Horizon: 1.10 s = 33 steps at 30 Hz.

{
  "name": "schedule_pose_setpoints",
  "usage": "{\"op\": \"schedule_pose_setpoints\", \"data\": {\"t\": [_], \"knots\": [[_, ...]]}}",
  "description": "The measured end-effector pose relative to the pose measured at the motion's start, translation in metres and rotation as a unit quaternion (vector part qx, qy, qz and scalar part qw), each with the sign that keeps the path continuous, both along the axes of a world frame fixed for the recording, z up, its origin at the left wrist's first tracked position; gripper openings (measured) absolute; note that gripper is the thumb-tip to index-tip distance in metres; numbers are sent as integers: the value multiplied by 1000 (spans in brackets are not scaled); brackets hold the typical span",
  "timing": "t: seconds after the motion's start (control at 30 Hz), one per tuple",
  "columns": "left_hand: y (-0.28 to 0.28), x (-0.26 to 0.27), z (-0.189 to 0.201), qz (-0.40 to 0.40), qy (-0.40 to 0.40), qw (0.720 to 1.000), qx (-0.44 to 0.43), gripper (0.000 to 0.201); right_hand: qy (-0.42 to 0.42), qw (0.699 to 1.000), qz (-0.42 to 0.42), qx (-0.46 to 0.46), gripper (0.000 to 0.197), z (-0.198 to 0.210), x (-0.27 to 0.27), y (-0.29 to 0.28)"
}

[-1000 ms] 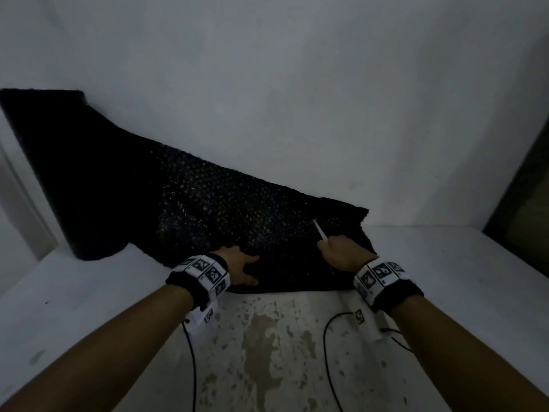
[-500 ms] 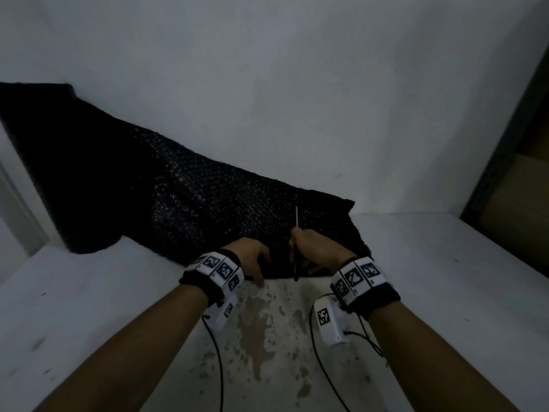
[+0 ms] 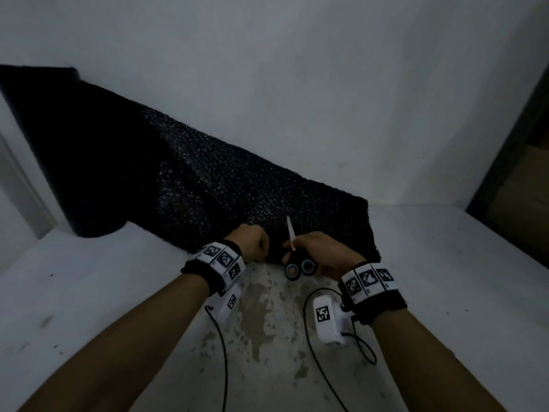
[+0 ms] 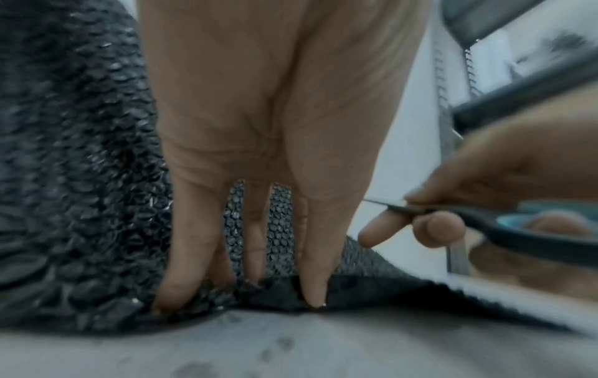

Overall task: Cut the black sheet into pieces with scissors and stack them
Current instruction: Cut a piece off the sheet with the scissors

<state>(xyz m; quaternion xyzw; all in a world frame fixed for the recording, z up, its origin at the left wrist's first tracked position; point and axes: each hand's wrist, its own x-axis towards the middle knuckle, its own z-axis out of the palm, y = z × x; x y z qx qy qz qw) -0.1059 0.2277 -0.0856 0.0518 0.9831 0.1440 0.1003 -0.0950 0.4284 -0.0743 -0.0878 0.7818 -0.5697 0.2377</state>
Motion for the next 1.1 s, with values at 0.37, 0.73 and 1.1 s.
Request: {"op": "schedule_pose_setpoints", "data": {"t": [0.37,0.73,1.1], "knots": [[-7,-1,-1,110,107,977,149,15,-93,979,-5,-182,23,15,3,7],[2,-4,-11,12,0,999,48,18,-128,975,1,-184,21,-15,9,22],[5,-12,-11,-11,23,1000,14,22,-75,988,-8,-135,14,-18,21,25]]}}
